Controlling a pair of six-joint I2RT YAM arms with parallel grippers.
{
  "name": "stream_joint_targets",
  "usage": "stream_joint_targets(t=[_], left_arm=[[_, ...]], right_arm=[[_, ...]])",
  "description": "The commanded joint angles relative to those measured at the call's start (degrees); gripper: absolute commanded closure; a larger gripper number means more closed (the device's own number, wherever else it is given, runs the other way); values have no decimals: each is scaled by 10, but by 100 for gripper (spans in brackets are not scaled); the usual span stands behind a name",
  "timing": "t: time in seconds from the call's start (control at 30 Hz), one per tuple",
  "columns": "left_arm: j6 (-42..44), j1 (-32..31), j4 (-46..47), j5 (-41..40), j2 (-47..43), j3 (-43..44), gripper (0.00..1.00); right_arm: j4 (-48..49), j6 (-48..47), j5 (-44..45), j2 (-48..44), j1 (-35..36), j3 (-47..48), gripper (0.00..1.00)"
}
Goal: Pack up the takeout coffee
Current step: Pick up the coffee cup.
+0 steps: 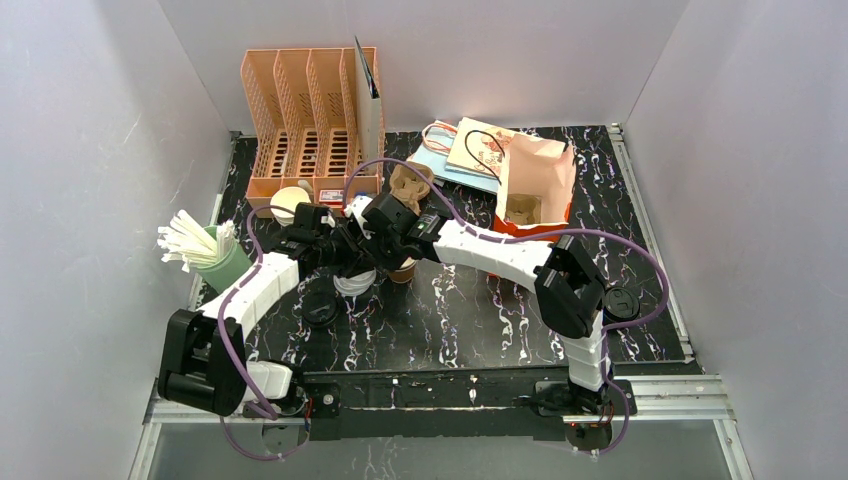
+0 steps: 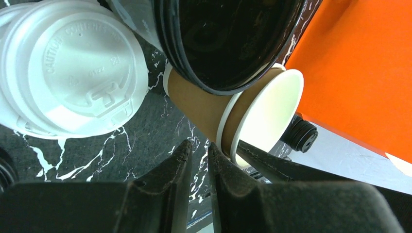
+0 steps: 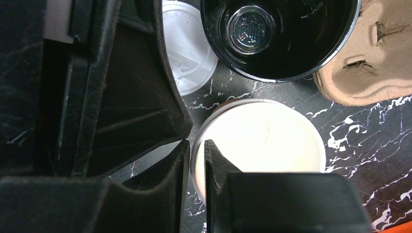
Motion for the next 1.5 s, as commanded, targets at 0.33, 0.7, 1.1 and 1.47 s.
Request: stream_joint_targets(t=[0.33, 0.7, 1.1, 1.47], left_arm=[[7, 4, 31, 39, 6, -7, 84], [0, 4, 52, 46, 13, -9, 84], [-1, 4, 56, 48, 27, -16, 84], [12, 4, 34, 45, 33, -14, 87]], right_arm=[[-6, 20, 8, -32, 4, 4, 78], [-6, 25, 8, -47, 4, -3, 79], [-6, 29, 9, -56, 4, -8, 99], [-28, 13, 68, -91, 4, 22, 99]])
